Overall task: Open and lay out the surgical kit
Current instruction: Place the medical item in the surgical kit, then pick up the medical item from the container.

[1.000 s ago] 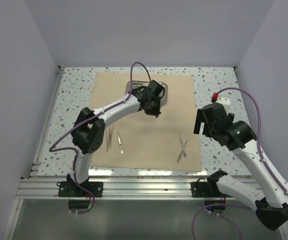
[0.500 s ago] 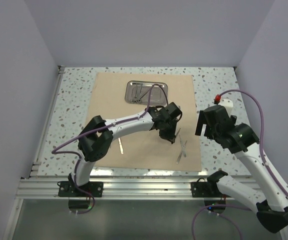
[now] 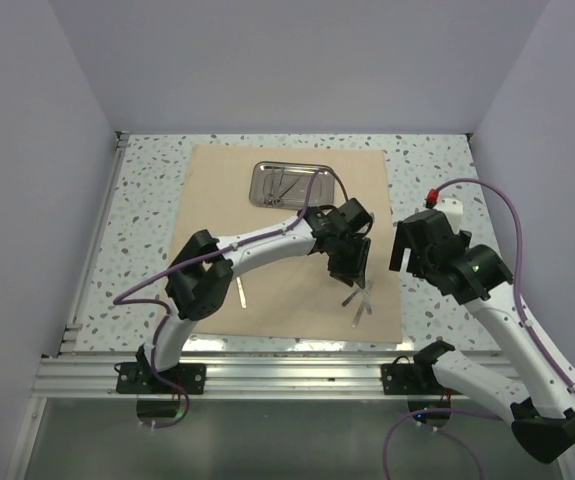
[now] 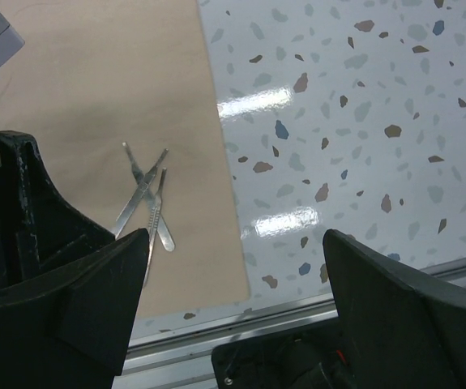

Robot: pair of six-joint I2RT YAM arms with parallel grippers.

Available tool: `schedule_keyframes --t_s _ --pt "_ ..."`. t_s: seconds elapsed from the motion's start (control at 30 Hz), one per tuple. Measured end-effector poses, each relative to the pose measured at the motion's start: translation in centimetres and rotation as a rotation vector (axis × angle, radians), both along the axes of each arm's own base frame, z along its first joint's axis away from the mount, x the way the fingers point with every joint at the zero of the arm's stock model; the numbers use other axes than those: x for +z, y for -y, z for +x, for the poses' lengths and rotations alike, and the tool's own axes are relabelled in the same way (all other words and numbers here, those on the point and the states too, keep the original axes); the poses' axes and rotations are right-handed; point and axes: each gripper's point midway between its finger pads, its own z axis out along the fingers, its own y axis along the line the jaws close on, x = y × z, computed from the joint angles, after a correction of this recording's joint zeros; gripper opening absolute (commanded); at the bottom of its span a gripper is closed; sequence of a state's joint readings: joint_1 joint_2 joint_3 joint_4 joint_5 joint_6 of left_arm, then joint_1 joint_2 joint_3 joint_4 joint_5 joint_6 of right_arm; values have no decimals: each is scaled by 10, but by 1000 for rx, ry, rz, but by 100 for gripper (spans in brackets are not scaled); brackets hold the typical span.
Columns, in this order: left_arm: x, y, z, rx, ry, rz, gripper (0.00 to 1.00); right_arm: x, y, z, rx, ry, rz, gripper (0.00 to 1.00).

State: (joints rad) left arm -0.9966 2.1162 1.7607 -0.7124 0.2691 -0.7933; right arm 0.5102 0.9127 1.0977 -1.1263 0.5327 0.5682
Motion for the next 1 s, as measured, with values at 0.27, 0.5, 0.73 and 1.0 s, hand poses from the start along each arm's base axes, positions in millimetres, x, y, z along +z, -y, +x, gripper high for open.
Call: schedule_keyframes --t_s 0.27,0.5,0.73,1.0 --pt "51 18 20 -30 77 -83 40 -2 0 3 -2 -10 -14 92" --pt "64 -10 79 48 147 -81 40 -1 -2 7 -1 -5 -13 92" --pt "101 -106 209 293 304 -61 41 -2 -6 12 4 -7 -11 93" --pt "122 -225 301 505 436 -7 41 -3 -10 18 1 -8 -6 93"
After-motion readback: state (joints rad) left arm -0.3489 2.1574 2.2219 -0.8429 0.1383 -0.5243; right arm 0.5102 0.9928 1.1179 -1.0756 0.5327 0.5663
